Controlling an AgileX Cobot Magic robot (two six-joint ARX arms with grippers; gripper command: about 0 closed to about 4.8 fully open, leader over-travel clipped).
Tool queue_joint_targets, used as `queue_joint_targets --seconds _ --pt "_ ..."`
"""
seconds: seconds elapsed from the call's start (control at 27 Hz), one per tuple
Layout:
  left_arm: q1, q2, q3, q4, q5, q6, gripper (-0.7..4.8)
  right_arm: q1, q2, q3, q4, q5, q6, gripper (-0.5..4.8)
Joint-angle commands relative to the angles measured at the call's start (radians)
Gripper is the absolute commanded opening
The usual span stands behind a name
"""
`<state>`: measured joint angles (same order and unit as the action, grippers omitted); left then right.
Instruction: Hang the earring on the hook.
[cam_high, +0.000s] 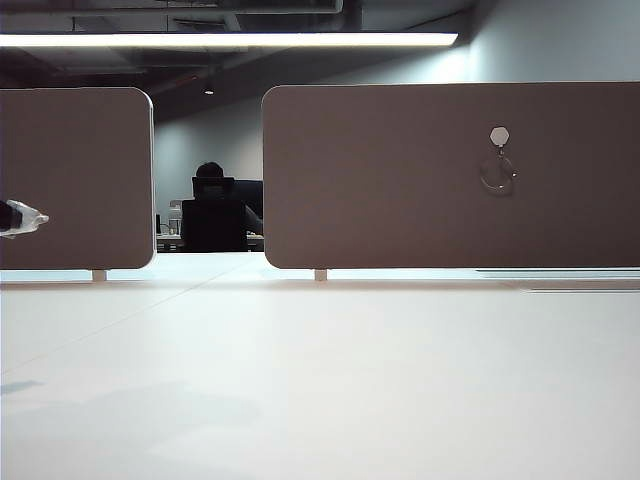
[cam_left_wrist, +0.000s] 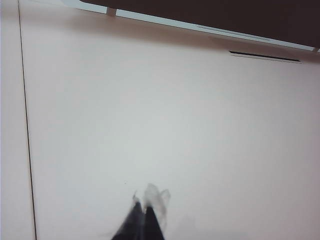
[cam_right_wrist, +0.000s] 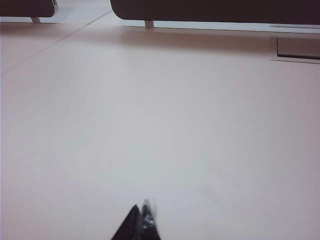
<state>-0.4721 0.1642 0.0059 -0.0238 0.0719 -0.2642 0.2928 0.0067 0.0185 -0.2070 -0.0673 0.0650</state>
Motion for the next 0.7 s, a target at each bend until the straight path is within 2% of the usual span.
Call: queue_joint_targets --seconds 0.04,0.22,0.33,0.52,0.7 --pt "0.000 0.000 0.002 0.006 0.003 -0.005 -0.04 0.002 0.000 -0.003 0.004 -0.002 0.009 -0.05" --pt "0.047 -0.045 0.002 -0.005 0.034 -0.005 -0.04 0.000 0.000 -0.003 0.004 -0.002 0.010 -0.05" --pt "0.158 -0.089 0.002 -0.005 0.102 -0.005 -0.04 0.000 0.000 -0.003 0.004 -0.002 0.010 -0.05" --pt "0.355 -0.159 0.003 0.023 0.104 -0.005 -0.04 0.000 0.000 -0.003 0.004 -0.002 0.010 -0.05" --pt "0.450 -0.159 0.002 0.020 0.101 -0.005 -0.04 -0.005 -0.006 -0.003 0.007 0.000 0.010 -0.05"
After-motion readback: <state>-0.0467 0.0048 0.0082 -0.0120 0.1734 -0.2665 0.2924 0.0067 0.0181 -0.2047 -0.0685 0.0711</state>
